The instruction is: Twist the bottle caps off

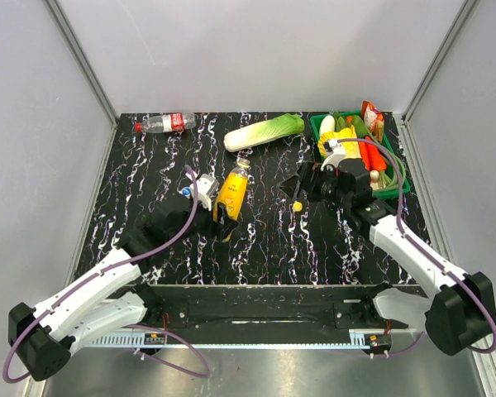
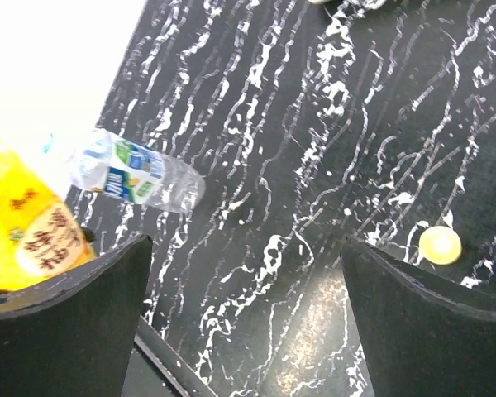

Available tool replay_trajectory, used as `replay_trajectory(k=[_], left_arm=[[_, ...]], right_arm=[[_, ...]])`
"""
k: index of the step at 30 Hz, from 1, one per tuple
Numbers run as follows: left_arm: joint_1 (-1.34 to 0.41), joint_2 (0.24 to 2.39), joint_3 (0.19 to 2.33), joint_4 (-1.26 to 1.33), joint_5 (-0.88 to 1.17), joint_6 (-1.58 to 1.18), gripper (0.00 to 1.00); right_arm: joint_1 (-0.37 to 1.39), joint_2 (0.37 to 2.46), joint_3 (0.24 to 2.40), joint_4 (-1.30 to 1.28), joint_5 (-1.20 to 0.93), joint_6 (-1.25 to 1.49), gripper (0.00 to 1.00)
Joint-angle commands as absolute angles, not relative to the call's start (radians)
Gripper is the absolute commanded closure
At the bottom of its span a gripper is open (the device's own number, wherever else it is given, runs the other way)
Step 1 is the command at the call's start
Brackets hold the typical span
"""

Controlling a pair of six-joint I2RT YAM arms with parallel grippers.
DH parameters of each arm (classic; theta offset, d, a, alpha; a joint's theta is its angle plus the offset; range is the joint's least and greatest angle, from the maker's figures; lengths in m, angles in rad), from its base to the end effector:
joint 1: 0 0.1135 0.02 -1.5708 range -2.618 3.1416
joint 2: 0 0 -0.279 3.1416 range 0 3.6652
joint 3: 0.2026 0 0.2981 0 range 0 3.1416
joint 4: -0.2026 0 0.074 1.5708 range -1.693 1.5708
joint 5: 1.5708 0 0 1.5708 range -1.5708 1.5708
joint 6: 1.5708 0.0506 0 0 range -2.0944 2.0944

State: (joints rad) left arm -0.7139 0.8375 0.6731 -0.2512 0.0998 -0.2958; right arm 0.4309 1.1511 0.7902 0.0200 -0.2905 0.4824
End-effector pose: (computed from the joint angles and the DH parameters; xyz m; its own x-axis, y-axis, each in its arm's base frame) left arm 0.1818 -0.1642 0.2820 -0.5019 0.0511 -0.8634 0.6002 0.7394 -0.3052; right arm 0.2812 0.1452 0.2803 -0.5685 0.2278 -0.7905 -0.4309 0.7361 0.5221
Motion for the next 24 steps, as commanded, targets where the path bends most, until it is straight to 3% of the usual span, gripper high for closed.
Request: replay_trajectory(k=[1,12,20,24], left_arm=[[-0.713,0.836,0.732,-0.235,0.129,-0.291,0.94],[-0.715,0.906,0.782,-0.229,0.218,-0.270,0.94],[-0.778,0.982,0.868,-0.219,0.267,-0.245,0.94],[-0.810,1.022,0.910,-0.225,0.264,-0.233,0.94]], right_arm=[[0.428,1.105,0.876,0.014,-0.385,0.491,0.00],[0.428,1.074,0.951,0.176,-0.546,0.624,0.00],[0.428,1.183,1.017,0.308,-0.627,0.733,0.00],[0.428,1.230,1.031,0.336,-0.643,0.778,0.07]])
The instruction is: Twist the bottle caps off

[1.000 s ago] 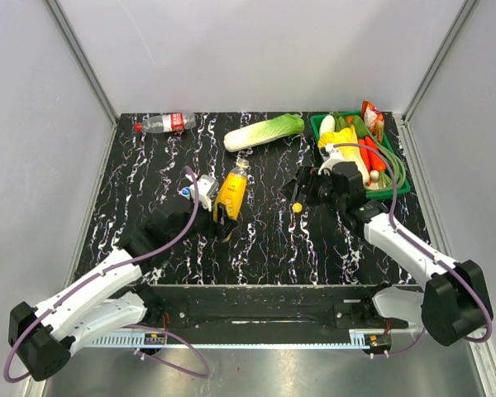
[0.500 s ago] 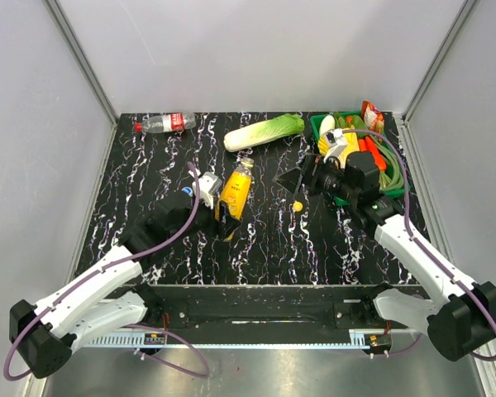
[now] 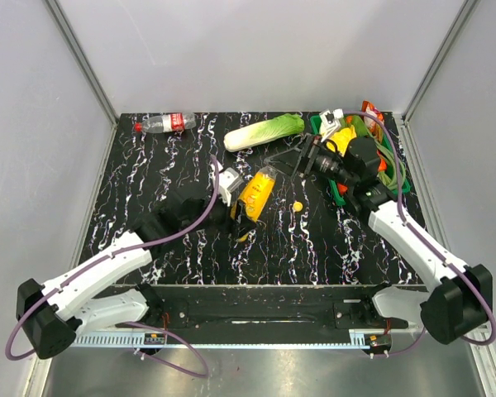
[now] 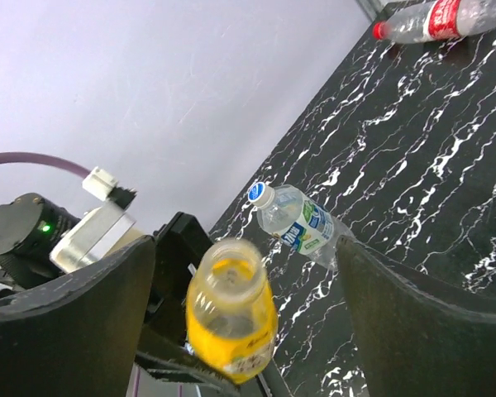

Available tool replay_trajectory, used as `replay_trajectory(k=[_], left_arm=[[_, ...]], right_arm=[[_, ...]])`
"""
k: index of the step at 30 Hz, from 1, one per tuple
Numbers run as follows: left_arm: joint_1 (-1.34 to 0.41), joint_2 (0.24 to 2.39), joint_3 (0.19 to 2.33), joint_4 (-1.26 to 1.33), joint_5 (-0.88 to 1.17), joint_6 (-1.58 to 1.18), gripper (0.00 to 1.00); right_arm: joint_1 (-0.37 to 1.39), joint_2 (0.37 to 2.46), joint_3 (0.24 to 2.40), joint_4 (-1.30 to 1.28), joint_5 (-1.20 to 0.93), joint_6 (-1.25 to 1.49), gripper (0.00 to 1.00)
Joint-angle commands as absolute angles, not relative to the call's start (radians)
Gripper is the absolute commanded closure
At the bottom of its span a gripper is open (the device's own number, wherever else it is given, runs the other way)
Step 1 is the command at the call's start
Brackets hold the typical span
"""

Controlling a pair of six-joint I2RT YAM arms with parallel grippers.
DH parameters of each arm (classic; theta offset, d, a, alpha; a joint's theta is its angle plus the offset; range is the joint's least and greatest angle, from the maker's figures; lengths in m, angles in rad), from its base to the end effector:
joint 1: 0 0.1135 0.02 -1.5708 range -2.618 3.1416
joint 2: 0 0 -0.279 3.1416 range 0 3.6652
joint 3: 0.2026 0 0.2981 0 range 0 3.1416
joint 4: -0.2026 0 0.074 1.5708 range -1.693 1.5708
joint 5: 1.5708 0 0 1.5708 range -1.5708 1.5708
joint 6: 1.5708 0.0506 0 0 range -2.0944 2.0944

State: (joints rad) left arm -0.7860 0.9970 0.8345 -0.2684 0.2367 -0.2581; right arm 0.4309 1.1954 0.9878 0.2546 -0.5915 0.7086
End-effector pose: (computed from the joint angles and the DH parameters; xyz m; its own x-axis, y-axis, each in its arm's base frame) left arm 0.1883 -0.2053 0.3083 -0.4994 0.1489 -0.8535 0.7353 0.5939 -0.3266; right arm 0.2896 0.1642 0.3770 -0.5226 0.3543 -0.7755 -0.6753 0.3833 0.6302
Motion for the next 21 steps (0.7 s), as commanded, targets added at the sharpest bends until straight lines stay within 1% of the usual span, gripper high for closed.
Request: replay_trajectory(k=[1,2,3,6,8,11,12,14,15,17,18,19,21], left_arm=[[-0.818,1.028,0.917,-0.225,0.261,-0.232,0.94],[-0.824,1.034,0.919,-0.229,0.259,-0.230,0.94],[-0.828,1.037,0.922,-0.229,0.253,-0.230,0.94],[-0.841,1.043,0.923,-0.227,0.233,-0.232,0.94],[-0.842,1.043,0.923,-0.227,0.221,-0.233,0.94],[-0.842,1.043,0.923,-0.224,0.212,-0.233,0.94],[-0.844,1.043,0.923,-0.224,0.206,-0.232,0.94],[-0.844,1.045,0.923,-0.222,0.189,-0.233,0.94],[-0.842,1.045,0.923,-0.221,0.181,-0.235,0.94],[-0.842,1.042,0.925,-0.218,0.169,-0.236,0.93],[-0.842,1.040,0.920,-0.216,0.167,-0.236,0.93],[-0.842,1.039,0.922,-0.213,0.166,-0.236,0.94],[-0.844,1.039,0.922,-0.210,0.164,-0.236,0.93]], right_arm=[[0.428,1.233,1.035,0.344,-0.656,0.788,0.11],[0.428,1.238,1.035,0.353,-0.669,0.798,0.14],[0.428,1.236,1.035,0.357,-0.676,0.801,0.20],[0.428,1.223,1.026,0.364,-0.683,0.807,0.44],[0.428,1.207,1.014,0.364,-0.678,0.810,0.56],[0.428,1.189,1.003,0.364,-0.680,0.816,0.82],[0.428,1.187,1.002,0.362,-0.681,0.815,0.85],[0.428,1.181,1.002,0.356,-0.692,0.807,0.82],[0.428,1.180,1.002,0.351,-0.696,0.804,0.78],[0.428,1.175,1.002,0.344,-0.704,0.795,0.65],[0.428,1.174,1.000,0.344,-0.706,0.793,0.56],[0.428,1.172,0.999,0.344,-0.709,0.793,0.51],[0.428,1.167,0.993,0.345,-0.712,0.793,0.48]])
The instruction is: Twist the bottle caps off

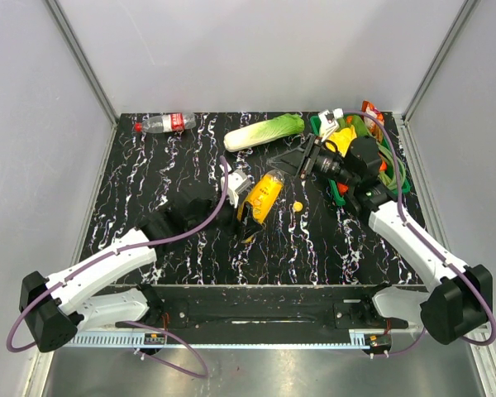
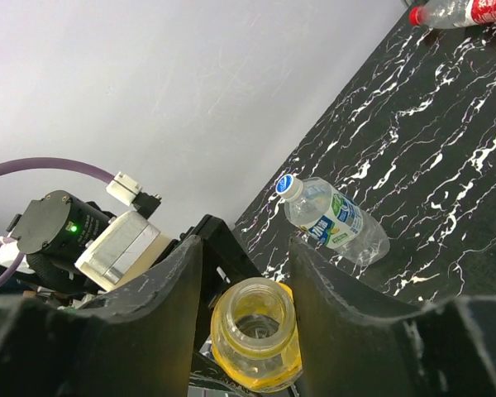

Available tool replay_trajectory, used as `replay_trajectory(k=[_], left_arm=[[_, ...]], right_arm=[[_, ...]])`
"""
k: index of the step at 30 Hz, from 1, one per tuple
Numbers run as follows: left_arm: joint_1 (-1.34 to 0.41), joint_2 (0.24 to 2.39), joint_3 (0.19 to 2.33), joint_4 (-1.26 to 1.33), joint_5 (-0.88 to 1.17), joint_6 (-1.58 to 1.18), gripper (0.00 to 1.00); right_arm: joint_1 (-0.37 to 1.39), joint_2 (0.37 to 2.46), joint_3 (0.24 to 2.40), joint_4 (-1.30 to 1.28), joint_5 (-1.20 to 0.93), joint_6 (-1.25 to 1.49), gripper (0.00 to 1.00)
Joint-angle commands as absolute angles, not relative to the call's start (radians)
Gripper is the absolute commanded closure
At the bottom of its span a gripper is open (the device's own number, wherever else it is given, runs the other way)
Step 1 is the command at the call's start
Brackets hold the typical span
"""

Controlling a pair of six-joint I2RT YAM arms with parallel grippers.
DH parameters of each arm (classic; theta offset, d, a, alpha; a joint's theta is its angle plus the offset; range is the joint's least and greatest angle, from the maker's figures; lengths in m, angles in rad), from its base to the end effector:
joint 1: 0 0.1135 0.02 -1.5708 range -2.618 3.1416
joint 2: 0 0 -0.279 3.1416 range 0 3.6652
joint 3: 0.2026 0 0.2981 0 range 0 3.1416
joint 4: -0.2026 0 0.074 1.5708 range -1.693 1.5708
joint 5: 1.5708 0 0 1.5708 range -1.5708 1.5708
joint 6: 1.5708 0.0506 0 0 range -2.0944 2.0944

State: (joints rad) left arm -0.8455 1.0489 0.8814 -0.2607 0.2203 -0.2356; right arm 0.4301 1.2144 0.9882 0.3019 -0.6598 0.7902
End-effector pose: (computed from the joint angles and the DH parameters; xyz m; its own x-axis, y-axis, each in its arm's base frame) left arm 0.1848 -0.2251 0.3146 -0.4691 0.1858 -0.8634 0.7740 0.5573 -0.3006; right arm 0.2909 0.1676 0.3766 -0.5804 0.3514 -0.7346 -0.6716 0.3036 0.6758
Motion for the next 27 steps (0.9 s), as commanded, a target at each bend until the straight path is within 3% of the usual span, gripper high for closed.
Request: replay_trajectory(k=[1,5,14,22,27], left_arm=[[-0.844,1.039,0.922,-0.210,0.169,-0.236,0.94],[-0.844,1.037,0.920,-0.210,0.164,-0.238,0.94],[-0.844,1.020,0.911,-0.203,0.153,-0.238,0.93],[-0.842,0.983,0.888,-0.175,0.169,-0.239,0.93],[-0.842,0.980,0.881,-0.175,0.170,-0.238,0.92]], right_arm=[[0.428,1.166,0.991,0.345,-0.712,0.795,0.48],[0.428,1.158,0.977,0.368,-0.716,0.811,0.53],[0.428,1.175,0.968,0.367,-0.746,0.821,0.52],[0.428,1.175,0.966,0.337,-0.726,0.802,0.32],[0.428,1.170,0.965,0.347,-0.713,0.813,0.39]])
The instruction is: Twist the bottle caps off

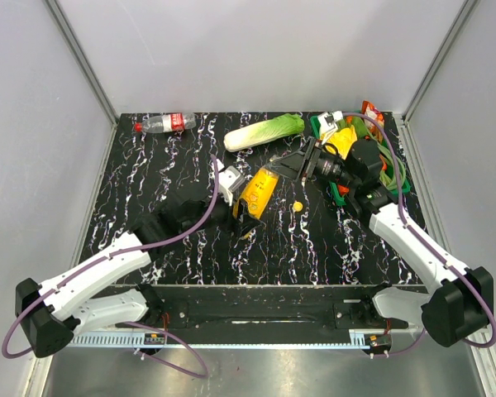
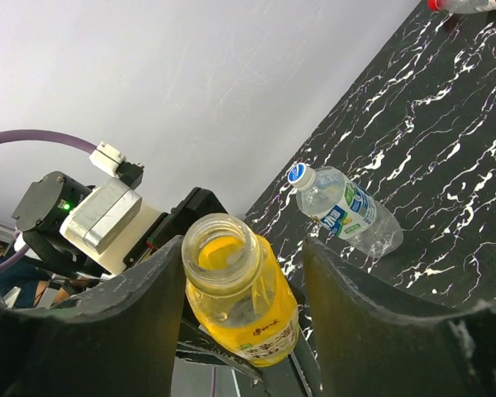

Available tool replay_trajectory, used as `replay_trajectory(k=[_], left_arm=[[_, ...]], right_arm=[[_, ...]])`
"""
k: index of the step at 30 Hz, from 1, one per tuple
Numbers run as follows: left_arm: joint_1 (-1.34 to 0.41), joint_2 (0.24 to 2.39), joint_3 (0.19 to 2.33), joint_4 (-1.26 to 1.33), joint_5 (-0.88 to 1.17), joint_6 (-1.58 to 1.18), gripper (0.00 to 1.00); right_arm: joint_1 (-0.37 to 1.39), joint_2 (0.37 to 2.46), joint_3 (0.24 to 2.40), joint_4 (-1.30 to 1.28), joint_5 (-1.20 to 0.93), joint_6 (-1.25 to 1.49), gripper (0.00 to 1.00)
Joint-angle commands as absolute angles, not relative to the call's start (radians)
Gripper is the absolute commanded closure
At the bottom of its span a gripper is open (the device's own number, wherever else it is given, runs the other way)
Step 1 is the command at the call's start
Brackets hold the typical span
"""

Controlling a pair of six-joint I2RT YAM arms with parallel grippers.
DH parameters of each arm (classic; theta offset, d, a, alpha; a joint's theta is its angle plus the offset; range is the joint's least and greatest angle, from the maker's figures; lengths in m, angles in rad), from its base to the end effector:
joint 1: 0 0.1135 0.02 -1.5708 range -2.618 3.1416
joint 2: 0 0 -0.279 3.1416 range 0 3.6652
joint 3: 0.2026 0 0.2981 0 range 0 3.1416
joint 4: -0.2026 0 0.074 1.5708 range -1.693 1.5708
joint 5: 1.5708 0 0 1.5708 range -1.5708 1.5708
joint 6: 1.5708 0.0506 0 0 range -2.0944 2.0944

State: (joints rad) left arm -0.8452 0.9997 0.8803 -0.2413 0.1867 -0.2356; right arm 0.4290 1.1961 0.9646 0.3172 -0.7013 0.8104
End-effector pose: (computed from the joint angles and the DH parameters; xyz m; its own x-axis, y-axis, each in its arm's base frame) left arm 0.1801 -0.2172 0.3293 -0.4262 0.1349 -0.8945 0.7722 0.5693 -0.2821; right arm 0.2848 0.1662 0.3742 -0.6002 0.3342 -0.7267 -0.6783 0.2688 0.6838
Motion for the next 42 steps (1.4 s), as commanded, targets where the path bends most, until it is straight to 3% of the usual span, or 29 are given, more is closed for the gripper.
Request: replay_trajectory(k=[1,8,11,14,16,18,19,20,21,22,31,36,42], left_arm=[[-0.842,0.985,0.881,-0.173,0.176,-0.238,0.92],[-0.844,1.014,0.885,-0.172,0.199,-0.241,0.92],[-0.845,1.015,0.887,-0.170,0.199,-0.238,0.92],[-0.845,1.015,0.887,-0.172,0.199,-0.236,0.92],[-0.845,1.014,0.885,-0.173,0.195,-0.236,0.88],[-0.845,1.011,0.885,-0.178,0.183,-0.236,0.63],[-0.845,1.006,0.887,-0.184,0.175,-0.236,0.38],[-0.845,1.006,0.888,-0.190,0.161,-0.241,0.23],[-0.844,1.000,0.887,-0.192,0.155,-0.241,0.15],[-0.844,0.996,0.887,-0.193,0.146,-0.241,0.01],[-0.844,0.911,0.896,-0.221,0.039,-0.245,0.01],[-0.845,0.851,0.884,-0.221,-0.052,-0.247,0.01],[-0.845,0.844,0.874,-0.226,-0.060,-0.247,0.01]], right_arm=[[0.428,1.167,0.962,0.356,-0.713,0.819,0.41],[0.428,1.169,0.962,0.385,-0.732,0.847,0.52],[0.428,1.164,0.959,0.379,-0.732,0.845,0.68],[0.428,1.163,0.959,0.379,-0.727,0.842,1.00],[0.428,1.163,0.959,0.376,-0.727,0.835,1.00],[0.428,1.158,0.959,0.365,-0.724,0.816,1.00],[0.428,1.154,0.959,0.354,-0.716,0.799,1.00],[0.428,1.151,0.960,0.341,-0.707,0.786,1.00],[0.428,1.147,0.962,0.318,-0.698,0.764,1.00],[0.428,1.146,0.965,0.299,-0.690,0.735,1.00],[0.428,1.158,0.989,0.129,-0.531,0.499,1.00],[0.431,1.199,1.029,0.037,-0.337,0.312,1.00],[0.430,1.258,1.035,0.109,-0.066,0.195,1.00]])
